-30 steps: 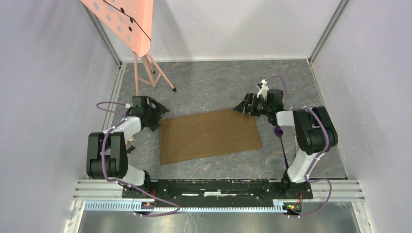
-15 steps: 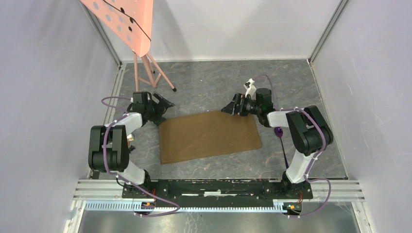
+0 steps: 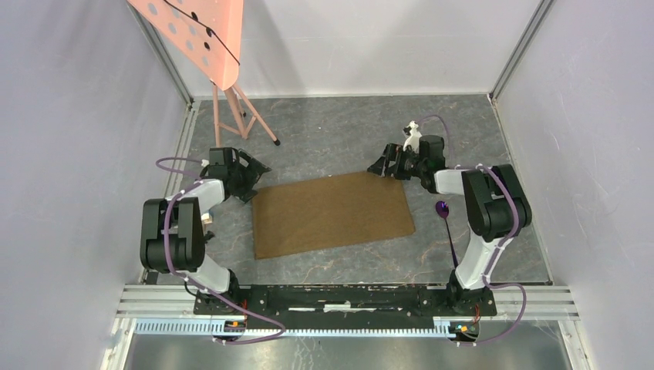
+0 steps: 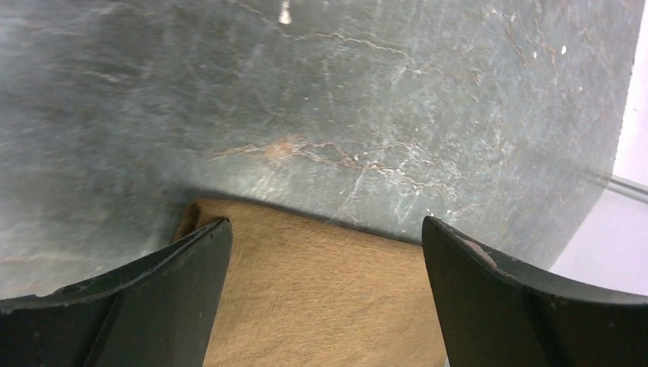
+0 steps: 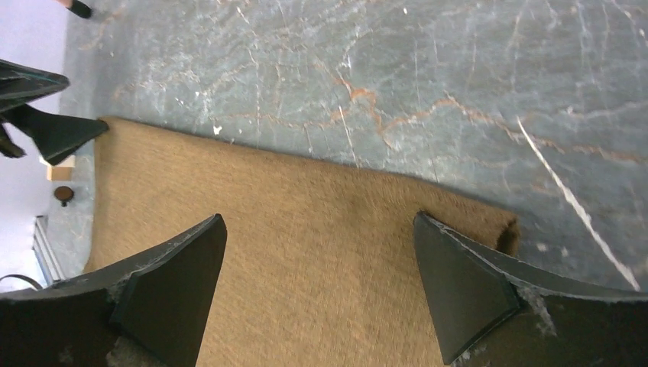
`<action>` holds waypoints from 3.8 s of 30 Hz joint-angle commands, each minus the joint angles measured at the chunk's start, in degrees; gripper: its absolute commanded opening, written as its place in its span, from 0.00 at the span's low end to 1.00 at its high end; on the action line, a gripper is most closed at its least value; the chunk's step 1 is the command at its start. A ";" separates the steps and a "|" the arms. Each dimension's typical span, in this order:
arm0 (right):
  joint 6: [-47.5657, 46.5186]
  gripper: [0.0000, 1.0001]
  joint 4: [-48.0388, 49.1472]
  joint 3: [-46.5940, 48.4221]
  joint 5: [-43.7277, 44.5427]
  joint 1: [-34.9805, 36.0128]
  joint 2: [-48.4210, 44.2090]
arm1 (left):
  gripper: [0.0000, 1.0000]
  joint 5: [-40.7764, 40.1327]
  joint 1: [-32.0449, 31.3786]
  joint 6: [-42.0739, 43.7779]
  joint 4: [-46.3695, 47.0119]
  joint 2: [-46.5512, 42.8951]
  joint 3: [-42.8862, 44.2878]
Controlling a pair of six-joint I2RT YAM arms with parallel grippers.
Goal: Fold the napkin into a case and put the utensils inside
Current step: Smooth out the rectangle-folded napkin at the center of the board.
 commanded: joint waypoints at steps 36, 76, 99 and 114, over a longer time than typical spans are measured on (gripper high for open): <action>9.86 0.98 14.90 -2.38 -3.48 4.49 7.28 | 1.00 1.48 -8.73 4.25 3.32 9.34 4.54; -10.37 0.98 -16.79 -15.31 1.51 0.66 -23.60 | 1.00 2.35 -6.30 9.71 -17.90 8.30 13.98; -16.76 0.81 -32.64 -16.26 21.10 1.92 -32.85 | 1.00 10.49 -15.77 15.82 -22.29 -20.35 0.66; -19.38 0.75 -43.72 -9.33 36.47 5.75 -31.05 | 1.00 -1.97 -23.96 12.79 -20.75 -18.94 -10.03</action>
